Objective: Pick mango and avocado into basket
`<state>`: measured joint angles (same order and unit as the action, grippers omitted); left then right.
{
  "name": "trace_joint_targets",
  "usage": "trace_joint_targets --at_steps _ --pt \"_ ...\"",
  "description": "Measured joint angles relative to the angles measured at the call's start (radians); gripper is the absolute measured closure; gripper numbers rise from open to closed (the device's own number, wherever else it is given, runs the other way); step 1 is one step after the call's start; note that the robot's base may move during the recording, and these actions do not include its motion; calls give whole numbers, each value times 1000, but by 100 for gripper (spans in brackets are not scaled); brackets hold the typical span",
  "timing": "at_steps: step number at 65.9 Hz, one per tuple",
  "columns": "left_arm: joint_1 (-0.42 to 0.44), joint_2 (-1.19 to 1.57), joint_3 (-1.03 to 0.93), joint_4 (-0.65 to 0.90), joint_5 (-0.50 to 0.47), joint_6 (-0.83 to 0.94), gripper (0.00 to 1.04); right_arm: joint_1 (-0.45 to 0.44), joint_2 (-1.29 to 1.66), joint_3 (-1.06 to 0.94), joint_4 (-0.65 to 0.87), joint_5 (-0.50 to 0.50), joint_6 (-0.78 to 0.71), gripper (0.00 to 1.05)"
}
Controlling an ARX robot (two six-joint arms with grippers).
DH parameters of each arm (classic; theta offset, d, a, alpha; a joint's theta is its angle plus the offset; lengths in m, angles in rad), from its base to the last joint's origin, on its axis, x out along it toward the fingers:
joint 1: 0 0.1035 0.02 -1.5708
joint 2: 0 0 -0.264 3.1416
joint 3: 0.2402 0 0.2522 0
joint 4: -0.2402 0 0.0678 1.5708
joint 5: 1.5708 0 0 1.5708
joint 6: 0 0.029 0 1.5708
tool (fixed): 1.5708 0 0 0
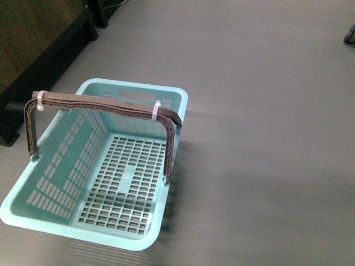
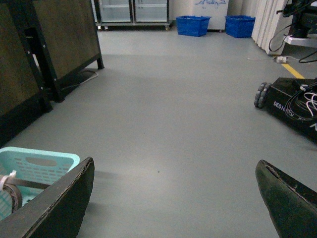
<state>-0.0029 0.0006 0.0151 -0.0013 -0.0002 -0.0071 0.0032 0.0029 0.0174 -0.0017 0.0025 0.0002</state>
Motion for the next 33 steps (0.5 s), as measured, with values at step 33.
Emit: trace_joint_targets --at_steps 33 --pt "0 0 0 0 0 0 8 0 0 0 0 0 0 9"
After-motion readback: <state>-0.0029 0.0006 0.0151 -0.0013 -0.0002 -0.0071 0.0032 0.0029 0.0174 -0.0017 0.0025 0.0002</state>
